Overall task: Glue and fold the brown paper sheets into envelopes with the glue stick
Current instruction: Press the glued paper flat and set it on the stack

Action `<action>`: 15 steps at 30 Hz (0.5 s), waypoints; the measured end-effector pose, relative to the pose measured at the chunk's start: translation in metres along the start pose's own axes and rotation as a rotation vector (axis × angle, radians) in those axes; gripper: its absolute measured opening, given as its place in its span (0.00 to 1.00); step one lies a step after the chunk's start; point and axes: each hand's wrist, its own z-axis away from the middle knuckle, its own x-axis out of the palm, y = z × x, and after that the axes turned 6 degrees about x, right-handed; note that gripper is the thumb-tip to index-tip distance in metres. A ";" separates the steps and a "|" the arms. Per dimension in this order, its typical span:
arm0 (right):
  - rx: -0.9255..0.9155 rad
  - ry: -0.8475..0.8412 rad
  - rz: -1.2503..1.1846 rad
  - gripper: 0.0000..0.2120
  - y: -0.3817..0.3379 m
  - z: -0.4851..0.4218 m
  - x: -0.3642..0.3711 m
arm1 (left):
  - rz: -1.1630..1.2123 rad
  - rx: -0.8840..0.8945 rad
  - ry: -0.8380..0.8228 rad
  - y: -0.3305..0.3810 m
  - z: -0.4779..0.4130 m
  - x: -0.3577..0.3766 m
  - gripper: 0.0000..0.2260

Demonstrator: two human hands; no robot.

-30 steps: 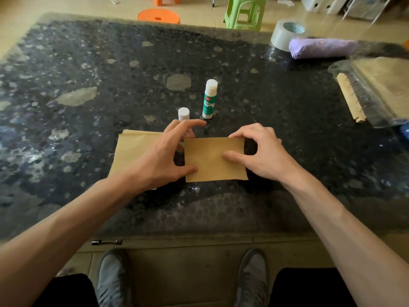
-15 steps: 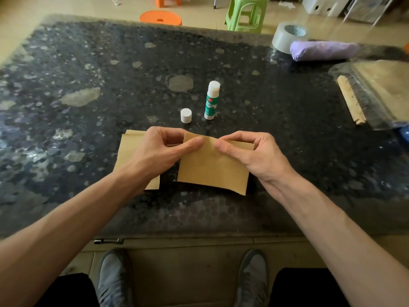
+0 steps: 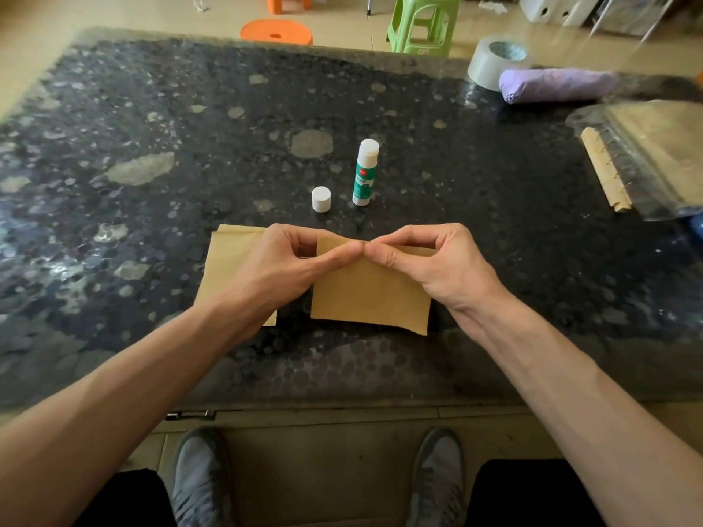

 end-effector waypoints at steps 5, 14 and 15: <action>0.059 0.015 -0.020 0.11 0.001 0.001 -0.002 | -0.031 0.029 0.074 0.001 -0.001 -0.001 0.10; 0.056 0.136 -0.040 0.11 0.003 -0.001 -0.006 | -0.051 0.027 0.155 0.005 -0.003 -0.008 0.08; 0.050 0.150 -0.042 0.11 0.004 -0.001 -0.006 | -0.052 0.026 0.164 0.005 -0.003 -0.008 0.07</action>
